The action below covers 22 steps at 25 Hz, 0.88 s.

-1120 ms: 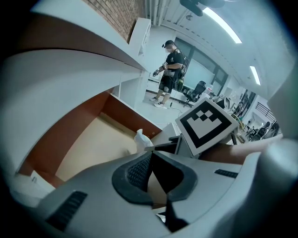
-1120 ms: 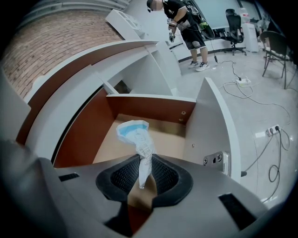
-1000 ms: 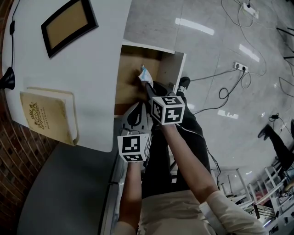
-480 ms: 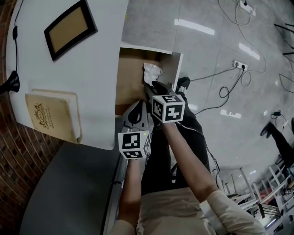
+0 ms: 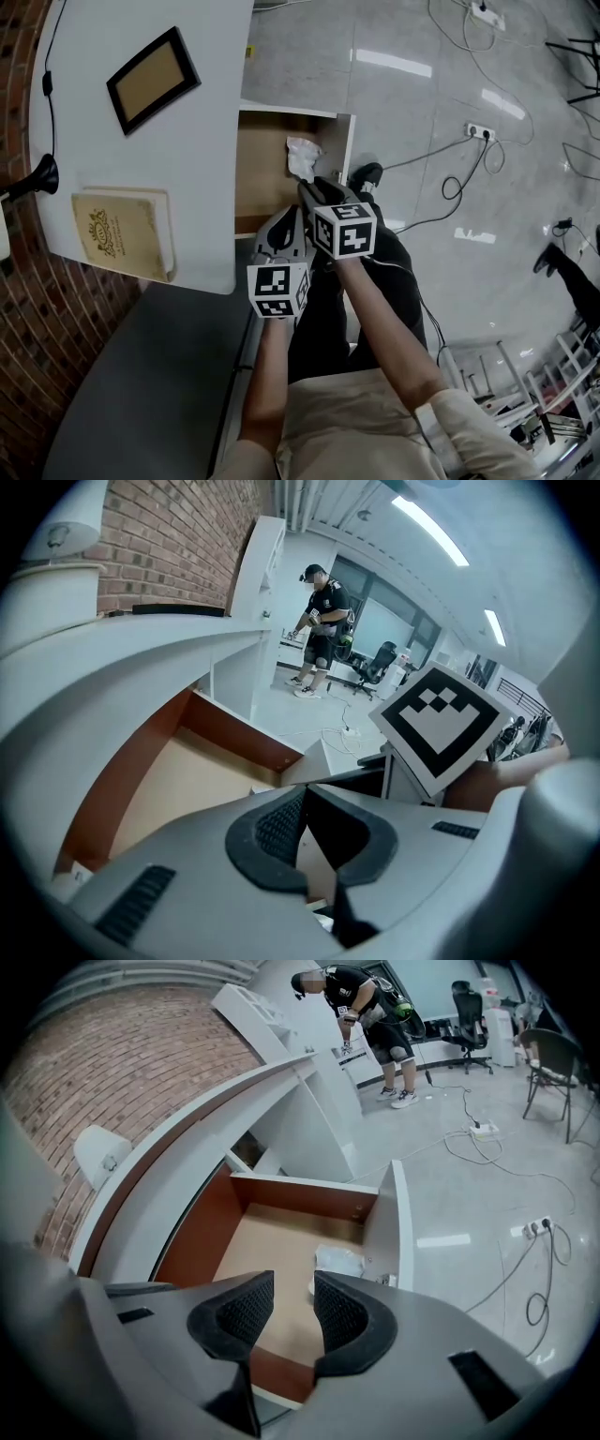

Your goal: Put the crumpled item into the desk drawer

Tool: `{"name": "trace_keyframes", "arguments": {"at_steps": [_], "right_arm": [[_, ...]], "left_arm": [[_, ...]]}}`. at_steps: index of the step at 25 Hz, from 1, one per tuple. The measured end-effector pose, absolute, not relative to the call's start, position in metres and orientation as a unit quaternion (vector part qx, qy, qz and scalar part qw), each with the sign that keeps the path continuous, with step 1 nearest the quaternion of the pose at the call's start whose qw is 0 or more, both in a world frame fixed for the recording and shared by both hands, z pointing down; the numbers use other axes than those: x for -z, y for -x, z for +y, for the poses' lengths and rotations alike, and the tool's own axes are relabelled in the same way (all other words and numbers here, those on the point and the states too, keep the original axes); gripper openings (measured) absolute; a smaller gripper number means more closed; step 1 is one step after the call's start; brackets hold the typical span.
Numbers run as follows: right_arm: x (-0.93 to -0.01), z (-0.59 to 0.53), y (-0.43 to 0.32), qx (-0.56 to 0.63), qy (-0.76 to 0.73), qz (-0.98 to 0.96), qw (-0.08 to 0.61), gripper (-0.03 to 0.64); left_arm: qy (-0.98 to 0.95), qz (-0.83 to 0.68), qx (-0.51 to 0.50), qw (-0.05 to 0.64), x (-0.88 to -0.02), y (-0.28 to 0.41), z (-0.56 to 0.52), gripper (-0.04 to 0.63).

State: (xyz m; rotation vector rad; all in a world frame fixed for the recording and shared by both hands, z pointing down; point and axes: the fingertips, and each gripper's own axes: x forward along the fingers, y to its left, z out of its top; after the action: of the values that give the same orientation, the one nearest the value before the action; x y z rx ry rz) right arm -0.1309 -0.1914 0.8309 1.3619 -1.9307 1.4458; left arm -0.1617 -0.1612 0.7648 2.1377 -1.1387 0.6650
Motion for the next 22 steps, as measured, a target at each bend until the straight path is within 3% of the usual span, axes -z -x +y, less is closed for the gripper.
{"name": "trace_keyframes", "arguments": {"at_steps": [11,22], "right_arm": [[-0.772,-0.171,0.109,-0.483,-0.456,-0.711,0.231,0.156],[-0.68,-0.139,0.108,-0.419,-0.411,-0.762,0.273,0.156]], "left_arm": [[-0.825,-0.403,-0.257,0.301,-0.718,0.132,-0.155,0.017],[-0.812,-0.43,-0.246,0.309,-0.639,0.165,-0.139,0.017]]}}
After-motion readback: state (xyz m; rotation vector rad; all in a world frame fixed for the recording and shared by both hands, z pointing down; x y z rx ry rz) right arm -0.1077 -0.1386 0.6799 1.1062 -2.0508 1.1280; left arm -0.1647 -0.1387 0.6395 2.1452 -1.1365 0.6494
